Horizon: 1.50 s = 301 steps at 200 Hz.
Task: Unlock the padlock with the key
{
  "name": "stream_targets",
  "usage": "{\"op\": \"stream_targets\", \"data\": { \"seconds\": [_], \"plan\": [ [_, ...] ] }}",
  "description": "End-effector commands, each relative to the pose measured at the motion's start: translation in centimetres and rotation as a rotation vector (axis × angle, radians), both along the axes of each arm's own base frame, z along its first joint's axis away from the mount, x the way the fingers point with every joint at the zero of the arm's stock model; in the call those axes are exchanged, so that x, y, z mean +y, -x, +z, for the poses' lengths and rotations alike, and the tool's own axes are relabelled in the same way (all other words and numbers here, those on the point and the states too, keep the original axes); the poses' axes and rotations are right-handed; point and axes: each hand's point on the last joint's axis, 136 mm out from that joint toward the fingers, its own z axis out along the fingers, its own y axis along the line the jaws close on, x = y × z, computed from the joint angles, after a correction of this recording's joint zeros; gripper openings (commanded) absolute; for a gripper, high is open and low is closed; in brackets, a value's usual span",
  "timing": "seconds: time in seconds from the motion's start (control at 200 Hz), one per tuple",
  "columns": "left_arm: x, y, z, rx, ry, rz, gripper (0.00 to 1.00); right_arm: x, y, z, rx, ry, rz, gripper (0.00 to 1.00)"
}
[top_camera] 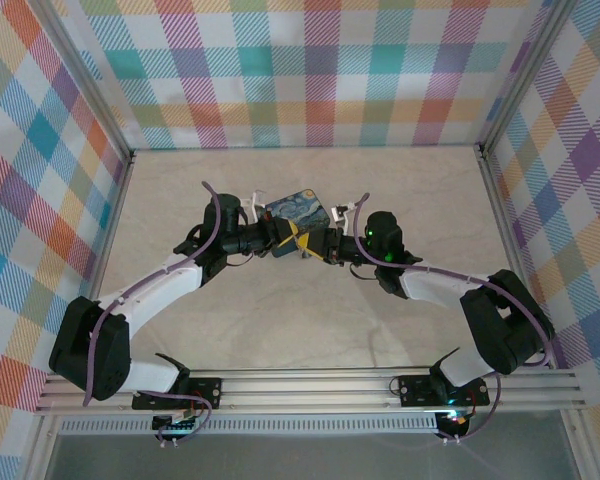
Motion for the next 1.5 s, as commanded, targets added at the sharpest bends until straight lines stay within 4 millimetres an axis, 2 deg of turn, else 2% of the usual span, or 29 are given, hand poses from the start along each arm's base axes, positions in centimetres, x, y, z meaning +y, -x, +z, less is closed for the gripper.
{"op": "stream_targets", "data": {
  "seconds": [0.0,0.205,0.51,0.665,0.88,1.05,1.15,1.205,1.225,1.385,1.5],
  "plan": [
    [0.4,-0.3,1.8,-0.054,0.035,0.020,0.00,0.6,0.4,1.2,-0.029,-0.040,0.034,0.31],
    [0.5,-0.5,2.0,-0.056,0.038,0.027,0.00,1.2,0.5,1.8,-0.030,-0.064,0.055,0.28],
    [0.5,-0.8,2.2,-0.054,0.058,0.026,0.00,1.0,0.3,1.0,-0.013,-0.069,0.023,0.22],
    [0.7,-0.6,2.1,-0.057,0.064,0.030,0.00,1.0,0.5,1.3,-0.021,-0.095,0.034,0.19],
    [0.8,-0.7,1.9,-0.054,0.062,0.040,0.00,0.9,0.5,1.5,-0.029,-0.100,0.028,0.08],
    [1.7,-1.0,0.7,-0.025,0.019,0.098,0.00,0.3,0.4,0.8,-0.041,-0.060,-0.014,0.00],
    [1.8,-1.0,0.7,-0.021,0.019,0.097,0.18,-0.2,0.5,0.1,-0.053,-0.016,-0.033,0.00],
    [1.9,-1.0,0.6,-0.017,0.013,0.101,0.36,-0.3,0.7,-0.1,-0.060,0.006,-0.027,0.00],
    [1.9,-1.0,0.5,-0.015,0.010,0.104,0.40,-0.4,0.8,-0.3,-0.061,0.017,-0.028,0.00],
    [2.7,-1.3,-0.2,0.008,-0.037,0.134,0.60,-1.1,0.9,-2.2,-0.057,0.141,-0.044,0.00],
    [3.3,-1.2,-1.8,0.062,-0.111,0.150,0.63,-1.8,1.2,-3.4,-0.067,0.237,-0.040,0.00]
  ]
}}
